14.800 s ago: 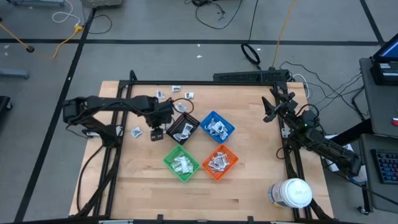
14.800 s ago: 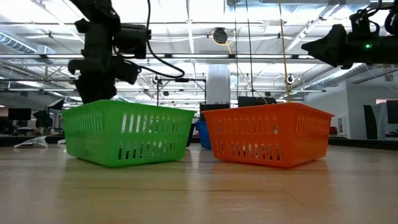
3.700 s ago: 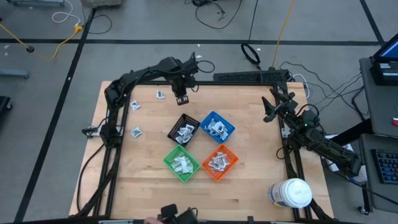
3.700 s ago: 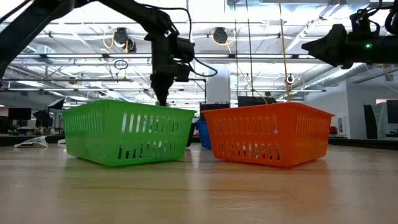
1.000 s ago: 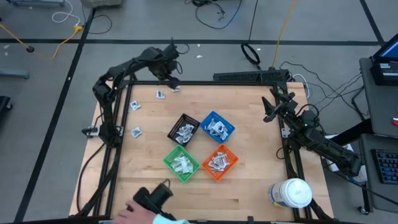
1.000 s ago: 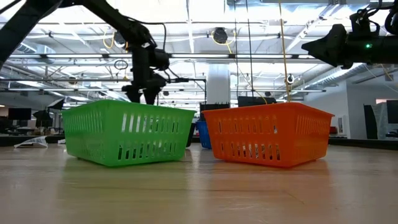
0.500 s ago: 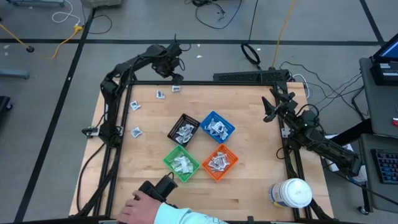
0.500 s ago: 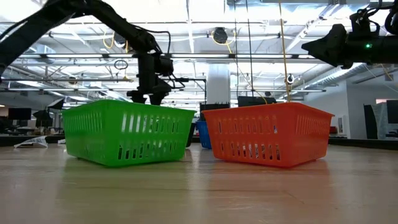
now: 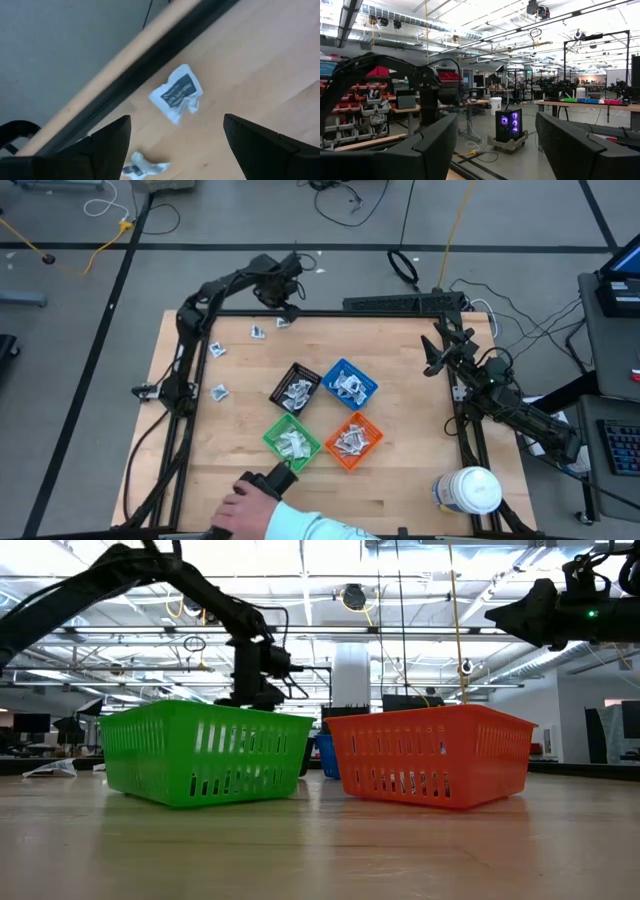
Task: Pick & Place First Aid Supplies
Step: Put the black towelette pack into the black bin
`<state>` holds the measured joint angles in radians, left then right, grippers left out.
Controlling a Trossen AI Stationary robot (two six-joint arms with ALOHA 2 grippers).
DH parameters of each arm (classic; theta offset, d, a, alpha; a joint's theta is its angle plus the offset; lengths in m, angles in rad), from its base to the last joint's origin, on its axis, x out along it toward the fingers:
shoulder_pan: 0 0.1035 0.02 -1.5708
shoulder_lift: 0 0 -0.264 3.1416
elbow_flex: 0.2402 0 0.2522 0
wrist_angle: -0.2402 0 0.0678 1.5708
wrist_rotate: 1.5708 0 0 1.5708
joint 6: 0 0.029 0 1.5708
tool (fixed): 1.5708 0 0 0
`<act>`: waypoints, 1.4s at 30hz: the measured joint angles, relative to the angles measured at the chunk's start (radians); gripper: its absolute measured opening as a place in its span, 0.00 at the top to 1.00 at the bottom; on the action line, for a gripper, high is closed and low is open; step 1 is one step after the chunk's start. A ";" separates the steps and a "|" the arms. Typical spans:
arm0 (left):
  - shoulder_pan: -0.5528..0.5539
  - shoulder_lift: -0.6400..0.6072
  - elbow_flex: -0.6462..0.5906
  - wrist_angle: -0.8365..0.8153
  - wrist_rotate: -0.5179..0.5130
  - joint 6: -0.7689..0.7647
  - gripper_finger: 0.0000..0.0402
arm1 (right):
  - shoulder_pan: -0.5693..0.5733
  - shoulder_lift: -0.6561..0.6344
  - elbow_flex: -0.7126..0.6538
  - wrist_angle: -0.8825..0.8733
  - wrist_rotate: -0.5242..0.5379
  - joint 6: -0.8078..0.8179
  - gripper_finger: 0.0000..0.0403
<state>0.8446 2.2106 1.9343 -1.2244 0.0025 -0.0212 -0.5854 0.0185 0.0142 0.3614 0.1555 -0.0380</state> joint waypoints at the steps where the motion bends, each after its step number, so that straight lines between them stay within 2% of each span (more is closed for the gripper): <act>1: -0.006 0.009 0.000 0.000 0.000 0.000 0.19 | 0.000 0.000 0.000 0.000 0.000 0.000 0.35; 6: -0.027 0.059 0.000 0.001 -0.001 0.002 0.19 | 0.000 0.000 0.000 0.000 0.000 0.000 0.35; 18: -0.063 0.106 -0.001 0.050 0.037 0.144 0.21 | 0.000 0.000 0.000 0.000 0.000 0.000 0.35; 21: -0.063 0.106 -0.001 0.052 0.018 0.146 0.28 | 0.000 0.000 0.000 0.000 0.000 0.000 0.35; 31: -0.048 0.106 -0.004 0.058 0.014 0.173 0.64 | 0.000 0.000 0.000 0.000 0.000 0.000 0.35; 37: -0.047 0.101 -0.082 0.074 0.003 0.184 0.77 | 0.000 0.000 0.000 0.000 0.000 0.000 0.35; 42: -0.048 0.100 -0.090 0.075 -0.032 0.174 0.87 | 0.000 0.000 0.000 0.000 0.000 0.000 0.35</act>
<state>0.7965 2.3103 1.8446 -1.1492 -0.0297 0.1531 -0.5854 0.0185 0.0143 0.3615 0.1555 -0.0380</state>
